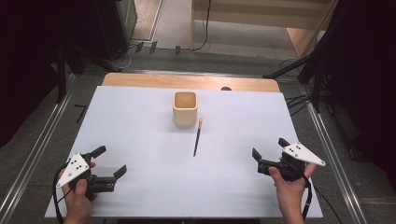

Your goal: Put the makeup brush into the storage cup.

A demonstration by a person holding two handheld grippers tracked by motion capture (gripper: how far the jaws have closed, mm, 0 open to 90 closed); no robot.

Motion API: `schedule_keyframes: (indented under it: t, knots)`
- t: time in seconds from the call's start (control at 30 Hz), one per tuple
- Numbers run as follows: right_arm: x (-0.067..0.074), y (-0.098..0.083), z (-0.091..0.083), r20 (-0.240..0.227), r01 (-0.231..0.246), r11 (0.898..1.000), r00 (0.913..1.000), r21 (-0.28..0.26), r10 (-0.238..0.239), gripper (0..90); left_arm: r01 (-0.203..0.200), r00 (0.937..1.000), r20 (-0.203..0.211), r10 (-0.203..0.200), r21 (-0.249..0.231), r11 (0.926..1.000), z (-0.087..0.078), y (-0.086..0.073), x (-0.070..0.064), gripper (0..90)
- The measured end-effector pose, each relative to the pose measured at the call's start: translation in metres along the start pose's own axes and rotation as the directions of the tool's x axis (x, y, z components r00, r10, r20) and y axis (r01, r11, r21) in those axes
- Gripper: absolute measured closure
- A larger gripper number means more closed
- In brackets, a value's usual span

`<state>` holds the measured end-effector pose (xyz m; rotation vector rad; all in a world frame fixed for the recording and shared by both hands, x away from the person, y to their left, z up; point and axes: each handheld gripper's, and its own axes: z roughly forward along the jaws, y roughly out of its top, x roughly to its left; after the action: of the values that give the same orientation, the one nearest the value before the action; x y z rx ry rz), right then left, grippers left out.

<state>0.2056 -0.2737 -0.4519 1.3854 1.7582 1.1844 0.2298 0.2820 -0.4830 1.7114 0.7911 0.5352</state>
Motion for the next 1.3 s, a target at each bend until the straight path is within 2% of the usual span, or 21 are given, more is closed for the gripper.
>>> schedule_keyframes:
  t: [0.1,0.17,0.27,0.43,0.47,0.7,0.77,0.93,1.3]
  knots:
    - [0.003,0.011,0.009,-0.025,0.014,1.000,0.9996,0.001,-0.014,0.0,0.000,1.0000,-0.004,0.000,0.000,1.0000,0.001,0.000,-0.001,0.0]
    - [0.005,0.013,0.011,-0.025,0.020,1.000,0.9995,0.004,-0.020,0.0,-0.002,1.0000,-0.007,0.002,0.002,1.0000,0.002,0.001,-0.001,0.0]
    - [0.014,0.025,0.020,-0.030,0.045,0.999,0.9986,0.019,-0.044,0.0,-0.008,1.0000,-0.003,0.008,0.005,1.0000,0.002,0.001,-0.003,0.0]
    - [0.023,0.033,0.029,-0.046,0.058,0.998,0.9973,0.023,-0.057,0.0,-0.008,1.0000,0.000,0.008,0.007,0.9999,0.003,0.001,-0.003,0.0]
    - [0.029,0.037,0.035,-0.054,0.068,0.997,0.9963,0.027,-0.067,0.0,-0.009,1.0000,0.001,0.009,0.007,0.9999,0.003,0.001,-0.003,0.0]
    - [0.041,0.045,0.054,-0.075,0.073,0.996,0.9948,0.044,-0.069,0.0,-0.005,1.0000,-0.004,0.005,0.006,1.0000,0.001,0.000,0.000,0.0]
    - [0.047,0.050,0.064,-0.085,0.079,0.995,0.9937,0.056,-0.074,0.0,-0.002,1.0000,-0.007,0.002,0.006,1.0000,0.001,0.000,0.000,0.0]
    - [0.056,0.056,0.079,-0.103,0.081,0.994,0.9919,0.069,-0.074,0.0,-0.016,0.9999,-0.004,0.017,0.011,0.9998,0.002,0.000,-0.001,0.0]
    - [0.073,0.069,0.096,-0.120,0.090,0.991,0.9897,0.103,-0.077,0.0,-0.014,0.9999,0.000,0.014,0.008,0.9999,0.001,0.001,0.000,0.0]
